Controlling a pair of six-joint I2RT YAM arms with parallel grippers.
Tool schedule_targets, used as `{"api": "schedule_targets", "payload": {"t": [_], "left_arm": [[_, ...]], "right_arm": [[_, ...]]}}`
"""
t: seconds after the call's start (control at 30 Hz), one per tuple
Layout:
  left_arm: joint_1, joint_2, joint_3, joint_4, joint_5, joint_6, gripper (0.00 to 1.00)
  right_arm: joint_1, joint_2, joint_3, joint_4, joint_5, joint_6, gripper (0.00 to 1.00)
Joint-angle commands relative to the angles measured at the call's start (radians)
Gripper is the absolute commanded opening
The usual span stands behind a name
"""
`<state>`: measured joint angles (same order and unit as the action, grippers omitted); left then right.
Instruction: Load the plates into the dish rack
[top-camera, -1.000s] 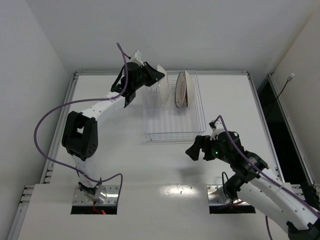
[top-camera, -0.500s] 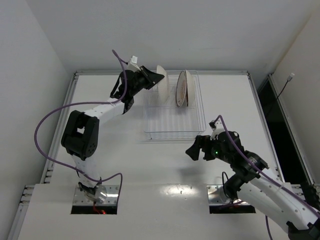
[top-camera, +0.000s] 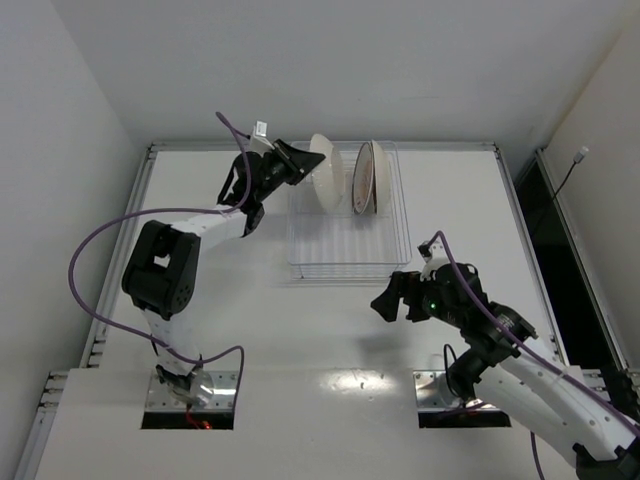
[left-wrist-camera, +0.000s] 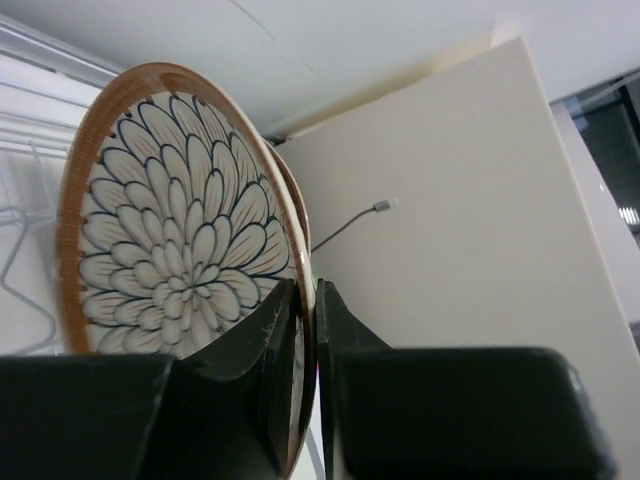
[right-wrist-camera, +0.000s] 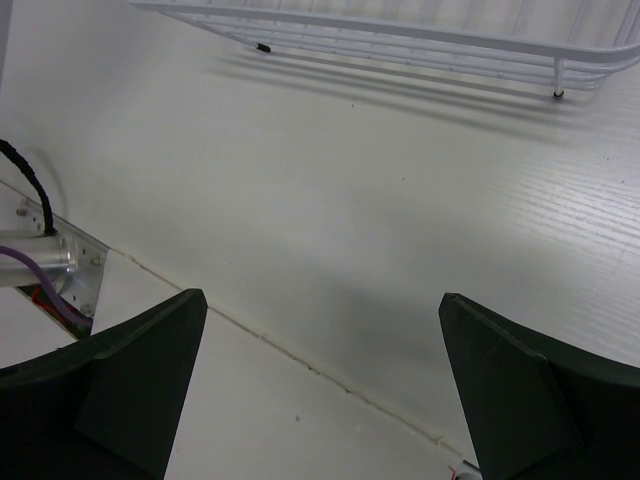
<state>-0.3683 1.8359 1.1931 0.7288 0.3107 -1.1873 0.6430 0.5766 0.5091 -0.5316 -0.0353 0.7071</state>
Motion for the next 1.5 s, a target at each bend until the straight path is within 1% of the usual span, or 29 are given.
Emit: {"api": "schedule_targets", "payload": {"t": [0.0,0.17,0.23,0.3,0.33,0.4,0.43,0.47,0.5,0.63,0.67,0.7,0.77,0.87,0.97,1.1,1.17,1.23,1.3,1.33,1.37,1.4,1.43,1.47], "left_arm": [[-0.009,0.025,-0.006,0.23,0.059,-0.113,0.0],[-0.009,0.037,0.022,0.323,0.059,-0.182,0.0],[-0.009,0.049,0.051,0.324,0.059,-0.183,0.0],[-0.009,0.049,0.062,0.288,0.05,-0.183,0.0],[-0.009,0.049,0.072,0.268,0.05,-0.152,0.0],[-0.009,0.039,0.082,0.181,0.039,-0.121,0.0],[-0.009,0.039,0.095,0.143,0.027,-0.082,0.0],[-0.02,0.025,0.095,0.062,0.01,-0.058,0.0],[-0.02,0.01,0.108,0.023,-0.002,-0.034,0.0],[-0.05,-0.03,0.154,-0.173,-0.087,0.089,0.0],[-0.05,-0.03,0.166,-0.208,-0.102,0.127,0.0],[-0.05,-0.03,0.178,-0.274,-0.128,0.141,0.0],[-0.061,-0.03,0.226,-0.336,-0.137,0.185,0.0],[-0.081,-0.007,0.275,-0.461,-0.191,0.234,0.0],[-0.109,0.005,0.322,-0.531,-0.228,0.29,0.0],[-0.148,0.04,0.396,-0.661,-0.31,0.353,0.0],[-0.162,0.065,0.44,-0.71,-0.323,0.368,0.0],[-0.172,0.083,0.48,-0.724,-0.323,0.379,0.0],[-0.172,0.095,0.49,-0.746,-0.314,0.388,0.0],[-0.172,0.108,0.505,-0.746,-0.3,0.388,0.02],[-0.172,0.108,0.516,-0.746,-0.3,0.388,0.08],[-0.172,0.108,0.516,-0.746,-0.288,0.399,0.17],[-0.172,0.108,0.516,-0.746,-0.279,0.399,0.34],[-0.172,0.108,0.525,-0.746,-0.278,0.399,0.41]], "right_arm": [[-0.005,-0.007,0.017,0.045,-0.011,-0.009,1.0],[-0.005,-0.007,0.017,0.045,-0.011,-0.009,1.0],[-0.005,-0.007,0.017,0.045,-0.011,-0.009,1.0],[-0.005,0.002,0.017,0.045,-0.011,-0.009,1.0],[-0.005,0.002,0.017,0.045,-0.011,-0.009,1.0],[-0.005,0.002,0.017,0.045,-0.011,-0.009,1.0],[-0.005,0.002,0.017,0.045,-0.011,-0.009,1.0],[-0.005,0.002,0.017,0.045,-0.011,-0.009,1.0],[-0.005,0.002,0.017,0.045,-0.011,-0.009,1.0],[-0.005,0.002,0.017,0.045,-0.011,-0.009,1.0],[-0.005,0.002,0.017,0.045,-0.011,-0.009,1.0],[-0.005,0.002,0.017,0.045,-0.011,-0.009,1.0],[-0.005,0.002,0.017,0.045,-0.011,-0.009,1.0],[-0.005,0.011,0.017,0.045,-0.011,-0.009,1.0],[-0.005,0.011,0.017,0.045,-0.011,-0.009,1.0],[-0.005,0.02,0.017,0.045,-0.011,-0.009,1.0],[-0.005,0.02,0.017,0.045,-0.011,-0.009,1.0],[-0.005,0.02,0.017,0.045,-0.02,-0.009,1.0],[-0.005,0.029,0.017,0.045,-0.02,-0.009,1.0],[-0.005,0.029,0.017,0.045,-0.02,-0.009,1.0],[-0.005,0.029,0.017,0.045,-0.02,-0.018,1.0],[-0.005,0.029,0.017,0.045,-0.02,-0.018,1.0],[-0.005,0.029,0.017,0.045,-0.02,-0.018,1.0],[-0.005,0.029,0.017,0.045,-0.02,-0.018,1.0]]}}
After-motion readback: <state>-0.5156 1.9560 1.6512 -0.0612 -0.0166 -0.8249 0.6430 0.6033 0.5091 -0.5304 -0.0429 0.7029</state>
